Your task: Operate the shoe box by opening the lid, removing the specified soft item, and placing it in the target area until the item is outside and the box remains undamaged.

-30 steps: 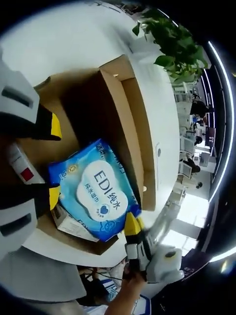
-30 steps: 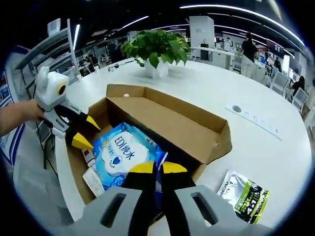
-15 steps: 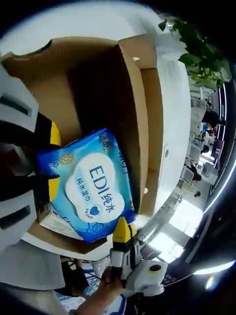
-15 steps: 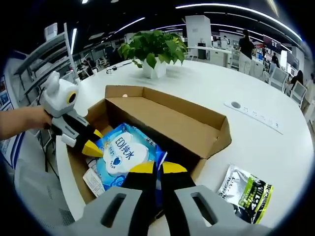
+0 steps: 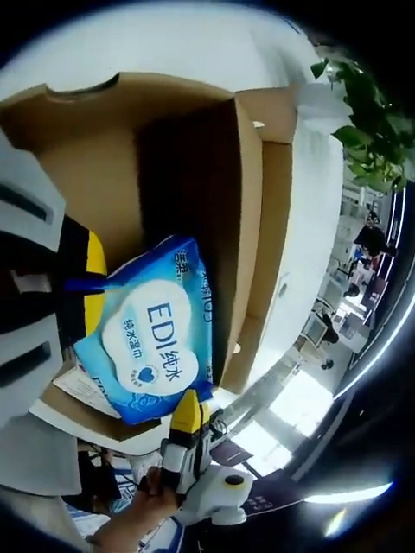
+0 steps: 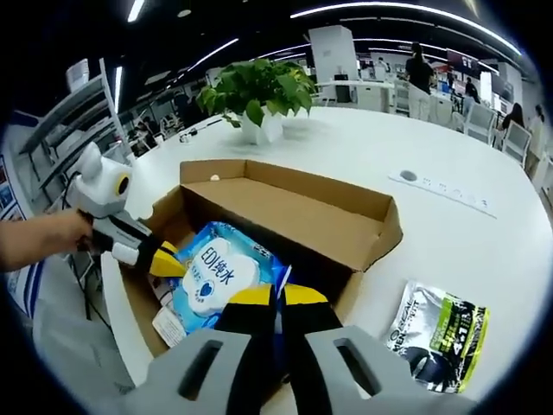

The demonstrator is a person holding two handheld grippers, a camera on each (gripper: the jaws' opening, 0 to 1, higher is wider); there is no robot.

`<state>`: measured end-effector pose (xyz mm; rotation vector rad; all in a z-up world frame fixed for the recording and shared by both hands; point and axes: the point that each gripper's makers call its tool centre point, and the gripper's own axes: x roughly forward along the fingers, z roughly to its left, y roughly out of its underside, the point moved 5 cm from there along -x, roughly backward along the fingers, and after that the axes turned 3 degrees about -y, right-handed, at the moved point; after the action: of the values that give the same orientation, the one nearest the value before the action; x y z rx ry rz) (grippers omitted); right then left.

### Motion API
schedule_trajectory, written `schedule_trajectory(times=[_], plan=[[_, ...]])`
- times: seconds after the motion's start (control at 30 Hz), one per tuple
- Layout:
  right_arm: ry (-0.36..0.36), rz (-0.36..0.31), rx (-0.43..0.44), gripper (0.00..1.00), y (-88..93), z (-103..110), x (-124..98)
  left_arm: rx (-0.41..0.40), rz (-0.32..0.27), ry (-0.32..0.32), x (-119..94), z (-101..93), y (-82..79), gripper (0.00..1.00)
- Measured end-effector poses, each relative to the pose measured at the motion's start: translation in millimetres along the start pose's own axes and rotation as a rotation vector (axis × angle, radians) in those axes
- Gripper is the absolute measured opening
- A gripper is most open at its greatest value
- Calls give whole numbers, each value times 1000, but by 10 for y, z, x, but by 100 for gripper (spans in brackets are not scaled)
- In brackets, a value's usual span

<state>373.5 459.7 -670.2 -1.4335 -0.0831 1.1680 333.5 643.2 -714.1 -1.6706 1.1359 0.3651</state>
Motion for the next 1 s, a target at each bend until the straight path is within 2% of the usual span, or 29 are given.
schedule_trajectory(times=[0.57, 1.0], plan=[[-22, -57, 47, 0, -131, 94, -134, 31, -50, -2, -229, -89, -80, 2], [-34, -104, 43, 0, -361, 116, -299, 47, -106, 11, -507, -328, -243, 2]])
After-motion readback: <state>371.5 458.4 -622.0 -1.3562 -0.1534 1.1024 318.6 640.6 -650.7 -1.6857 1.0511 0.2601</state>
